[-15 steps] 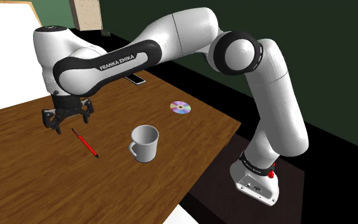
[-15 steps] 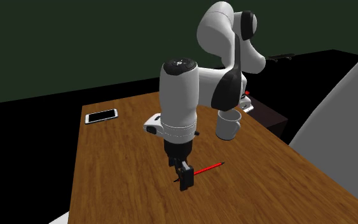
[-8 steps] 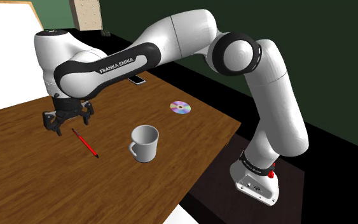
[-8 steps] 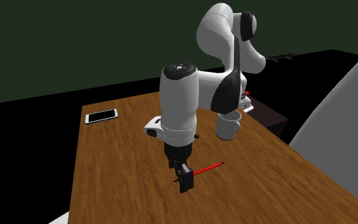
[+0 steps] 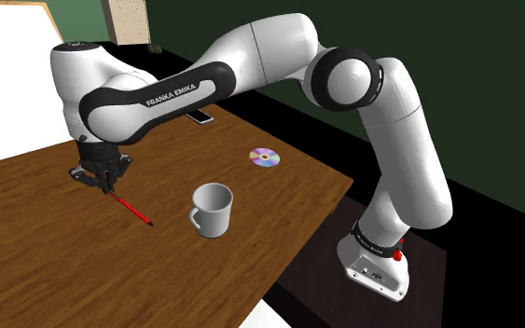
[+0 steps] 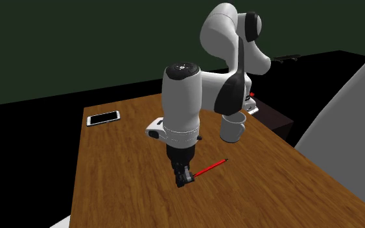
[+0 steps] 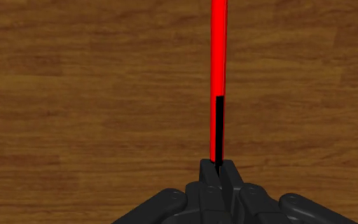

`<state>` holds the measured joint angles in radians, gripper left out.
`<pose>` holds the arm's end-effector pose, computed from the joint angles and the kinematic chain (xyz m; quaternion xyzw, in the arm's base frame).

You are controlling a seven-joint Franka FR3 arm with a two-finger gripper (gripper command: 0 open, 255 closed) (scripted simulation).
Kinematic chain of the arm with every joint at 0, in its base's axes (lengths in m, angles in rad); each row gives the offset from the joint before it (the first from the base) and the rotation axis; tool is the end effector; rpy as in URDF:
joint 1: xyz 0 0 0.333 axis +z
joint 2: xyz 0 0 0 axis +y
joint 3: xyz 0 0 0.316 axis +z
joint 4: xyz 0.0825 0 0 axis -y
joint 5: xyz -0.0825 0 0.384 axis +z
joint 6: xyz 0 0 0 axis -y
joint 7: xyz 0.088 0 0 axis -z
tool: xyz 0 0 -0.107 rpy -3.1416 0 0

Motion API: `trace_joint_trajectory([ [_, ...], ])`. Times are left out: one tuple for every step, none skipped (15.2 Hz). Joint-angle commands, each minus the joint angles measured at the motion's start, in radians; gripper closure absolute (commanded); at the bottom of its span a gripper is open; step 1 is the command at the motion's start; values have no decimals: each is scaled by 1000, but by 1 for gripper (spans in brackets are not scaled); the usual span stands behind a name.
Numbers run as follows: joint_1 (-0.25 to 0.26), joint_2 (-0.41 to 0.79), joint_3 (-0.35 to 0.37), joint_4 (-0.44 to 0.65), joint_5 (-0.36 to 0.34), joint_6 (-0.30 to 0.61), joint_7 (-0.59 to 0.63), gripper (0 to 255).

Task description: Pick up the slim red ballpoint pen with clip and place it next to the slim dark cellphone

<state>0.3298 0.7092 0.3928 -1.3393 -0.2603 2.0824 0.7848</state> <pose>0.6047 0.4266 0.3386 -0.9988 0.0207 -0.0263 0.0358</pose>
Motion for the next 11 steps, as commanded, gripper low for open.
trace_joint_trajectory([
  [1,4,1,-2,1,1,0,255],
  [1,4,1,-1,1,1,-1,255],
  [1,0,1,-5,1,1,1,255],
  [1,-5,3,1,3,-10,-1,255],
  [0,-10,4,6,5,-20,-2,255],
  [0,-14,6,13,7,-31,-3,255],
  [0,-18,7,19,9,-41,-4,255],
  [1,-23,8,26,11,-52,-5,255],
  [1,-27,9,33,12,-63,-6,255],
  [1,-30,11,41,14,-74,-7,255],
  [1,-34,12,49,16,-85,-8,255],
])
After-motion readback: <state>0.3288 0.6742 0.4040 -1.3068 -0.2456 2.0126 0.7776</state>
